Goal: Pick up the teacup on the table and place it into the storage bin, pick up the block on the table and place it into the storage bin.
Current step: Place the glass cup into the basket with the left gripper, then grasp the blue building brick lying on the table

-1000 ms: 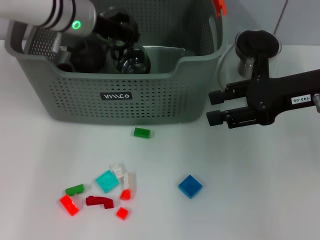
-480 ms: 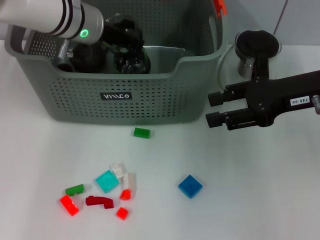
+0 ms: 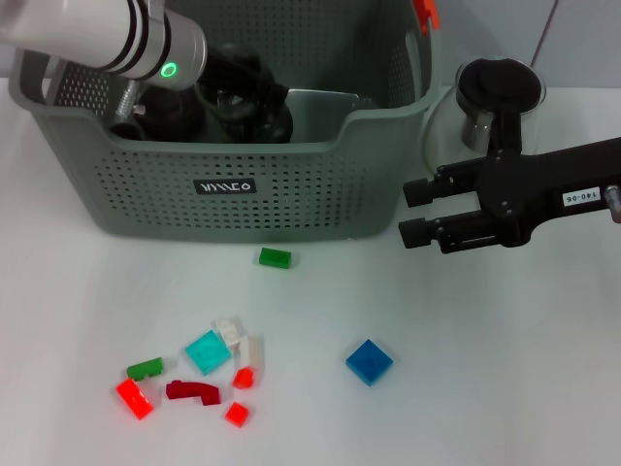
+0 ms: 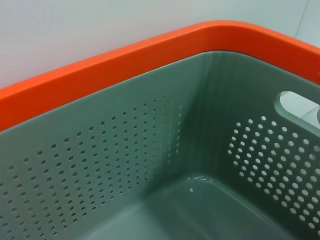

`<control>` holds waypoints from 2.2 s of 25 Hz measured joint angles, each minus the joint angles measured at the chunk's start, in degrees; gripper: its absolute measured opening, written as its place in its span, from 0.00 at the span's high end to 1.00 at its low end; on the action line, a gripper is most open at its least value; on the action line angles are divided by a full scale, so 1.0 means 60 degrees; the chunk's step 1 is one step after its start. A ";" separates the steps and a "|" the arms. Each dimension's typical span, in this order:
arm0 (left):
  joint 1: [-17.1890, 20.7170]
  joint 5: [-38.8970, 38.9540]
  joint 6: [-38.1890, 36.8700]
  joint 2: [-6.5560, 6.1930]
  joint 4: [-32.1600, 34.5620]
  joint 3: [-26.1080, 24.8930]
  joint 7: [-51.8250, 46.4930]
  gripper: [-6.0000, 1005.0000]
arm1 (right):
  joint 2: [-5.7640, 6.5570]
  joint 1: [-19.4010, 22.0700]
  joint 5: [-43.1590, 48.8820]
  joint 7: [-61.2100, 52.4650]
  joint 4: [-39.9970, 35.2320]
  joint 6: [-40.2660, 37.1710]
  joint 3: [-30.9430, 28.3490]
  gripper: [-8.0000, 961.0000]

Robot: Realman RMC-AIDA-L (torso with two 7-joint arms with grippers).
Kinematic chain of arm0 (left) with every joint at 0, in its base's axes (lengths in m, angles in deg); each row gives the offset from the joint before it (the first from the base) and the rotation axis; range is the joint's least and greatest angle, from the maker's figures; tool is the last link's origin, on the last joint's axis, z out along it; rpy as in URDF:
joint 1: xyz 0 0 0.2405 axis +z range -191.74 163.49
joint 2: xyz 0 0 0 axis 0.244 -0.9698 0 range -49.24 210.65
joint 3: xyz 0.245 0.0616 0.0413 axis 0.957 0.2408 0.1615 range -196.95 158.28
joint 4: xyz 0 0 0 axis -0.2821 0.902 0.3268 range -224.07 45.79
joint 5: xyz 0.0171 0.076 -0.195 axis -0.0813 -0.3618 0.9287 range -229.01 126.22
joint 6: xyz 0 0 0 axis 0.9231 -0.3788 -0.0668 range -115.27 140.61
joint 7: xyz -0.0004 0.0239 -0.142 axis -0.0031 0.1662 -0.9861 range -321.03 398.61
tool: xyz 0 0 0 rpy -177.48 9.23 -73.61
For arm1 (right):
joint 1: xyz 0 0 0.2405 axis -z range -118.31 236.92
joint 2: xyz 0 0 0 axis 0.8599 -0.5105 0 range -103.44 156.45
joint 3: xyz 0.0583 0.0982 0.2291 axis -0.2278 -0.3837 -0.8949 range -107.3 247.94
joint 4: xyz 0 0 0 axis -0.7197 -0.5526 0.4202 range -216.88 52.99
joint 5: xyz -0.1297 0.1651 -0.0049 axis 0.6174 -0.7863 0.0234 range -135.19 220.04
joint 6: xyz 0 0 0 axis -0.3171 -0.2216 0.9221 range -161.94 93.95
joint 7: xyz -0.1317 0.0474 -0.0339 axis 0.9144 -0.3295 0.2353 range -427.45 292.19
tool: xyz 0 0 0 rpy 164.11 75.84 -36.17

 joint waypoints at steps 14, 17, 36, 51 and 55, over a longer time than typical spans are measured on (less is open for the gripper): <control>0.0314 0.0064 -0.0622 0.0006 -0.1031 -0.0122 -0.0250 0.42 | 0.0033 0.0022 -0.0024 0.0021 0.0000 -0.0001 0.0003 0.30; 0.0496 0.0025 -0.1140 0.0009 -0.1791 -0.0122 -0.0481 0.30 | 0.0040 0.0025 -0.0029 0.0038 0.0000 0.0000 -0.0004 0.30; 0.1408 -0.0116 -0.4262 0.0081 -0.5404 -0.0678 -0.0940 0.15 | 0.0074 0.0016 -0.0037 0.0087 0.0000 -0.0049 -0.0134 0.30; 0.3710 0.3281 -0.8888 0.0870 -0.8122 -0.2822 0.0416 0.15 | 0.0232 0.0072 -0.0044 0.0162 -0.0003 -0.0345 -0.0328 0.30; 0.4093 0.3526 -0.9755 0.0951 -0.7918 -0.3070 0.1127 0.15 | 0.0263 0.0040 -0.0048 0.0169 -0.0003 -0.0567 -0.0328 0.30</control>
